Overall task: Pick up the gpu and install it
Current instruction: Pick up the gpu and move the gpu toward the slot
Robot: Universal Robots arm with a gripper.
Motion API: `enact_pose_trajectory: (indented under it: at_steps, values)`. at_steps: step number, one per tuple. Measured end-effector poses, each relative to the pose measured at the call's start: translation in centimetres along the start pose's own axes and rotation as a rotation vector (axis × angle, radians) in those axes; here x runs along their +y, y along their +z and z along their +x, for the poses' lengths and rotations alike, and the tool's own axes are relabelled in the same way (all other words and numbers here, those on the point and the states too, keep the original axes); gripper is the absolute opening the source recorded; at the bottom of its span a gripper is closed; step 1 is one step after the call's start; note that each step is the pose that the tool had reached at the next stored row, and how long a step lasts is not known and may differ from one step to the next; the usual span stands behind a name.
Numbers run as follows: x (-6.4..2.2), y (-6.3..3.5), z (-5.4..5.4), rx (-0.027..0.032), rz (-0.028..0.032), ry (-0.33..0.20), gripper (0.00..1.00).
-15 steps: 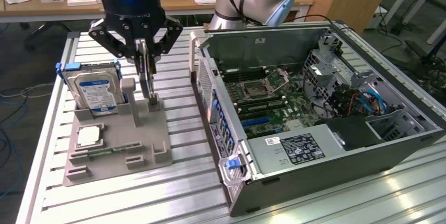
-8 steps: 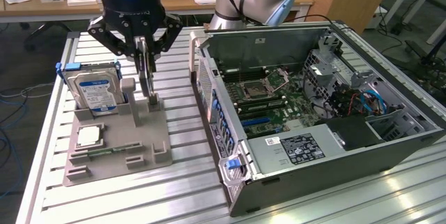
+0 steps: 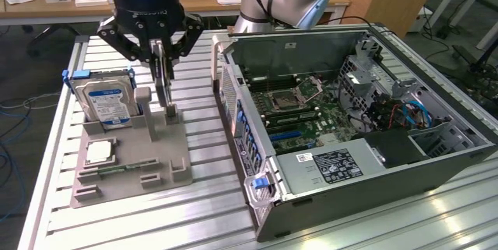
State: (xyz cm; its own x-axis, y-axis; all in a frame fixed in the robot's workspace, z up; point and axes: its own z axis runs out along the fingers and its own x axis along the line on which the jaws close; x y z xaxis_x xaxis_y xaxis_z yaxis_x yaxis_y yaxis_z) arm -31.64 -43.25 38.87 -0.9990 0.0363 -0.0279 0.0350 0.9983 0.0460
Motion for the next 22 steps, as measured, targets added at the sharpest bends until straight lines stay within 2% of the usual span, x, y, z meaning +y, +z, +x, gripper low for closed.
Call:
enact_pose_trajectory:
  at_steps: [22]
  values:
    - [0.04, -0.99, -0.03, 0.0001, -0.0002, -0.004, 0.28]
